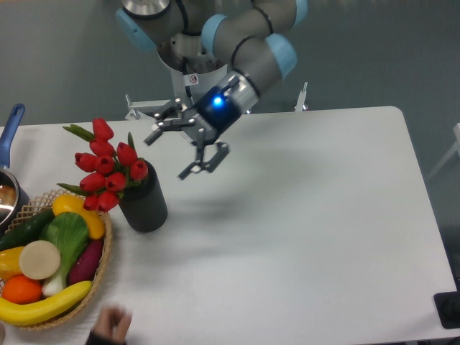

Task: Insert the flowers into the vase

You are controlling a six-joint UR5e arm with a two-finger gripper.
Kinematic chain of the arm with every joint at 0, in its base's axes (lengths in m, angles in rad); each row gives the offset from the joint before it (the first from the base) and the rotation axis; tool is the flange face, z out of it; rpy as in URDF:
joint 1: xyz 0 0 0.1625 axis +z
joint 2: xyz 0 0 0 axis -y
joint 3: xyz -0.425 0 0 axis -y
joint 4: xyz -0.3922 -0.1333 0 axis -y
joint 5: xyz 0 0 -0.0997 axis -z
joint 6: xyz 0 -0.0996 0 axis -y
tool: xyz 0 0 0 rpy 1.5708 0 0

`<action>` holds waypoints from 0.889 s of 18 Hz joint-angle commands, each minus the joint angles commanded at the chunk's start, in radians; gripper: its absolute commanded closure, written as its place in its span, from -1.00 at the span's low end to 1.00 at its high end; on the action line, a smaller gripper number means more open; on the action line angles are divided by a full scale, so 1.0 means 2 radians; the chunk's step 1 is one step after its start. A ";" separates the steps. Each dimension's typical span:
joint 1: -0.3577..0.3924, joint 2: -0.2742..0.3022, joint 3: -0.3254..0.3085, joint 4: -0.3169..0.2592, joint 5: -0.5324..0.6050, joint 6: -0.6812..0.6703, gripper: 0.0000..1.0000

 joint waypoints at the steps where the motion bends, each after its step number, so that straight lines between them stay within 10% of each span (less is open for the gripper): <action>1: 0.015 0.000 0.002 0.000 0.000 0.000 -1.00; 11: 0.105 -0.078 0.101 0.000 0.085 0.001 -1.00; 16: 0.103 -0.084 0.145 -0.001 0.295 -0.002 -1.00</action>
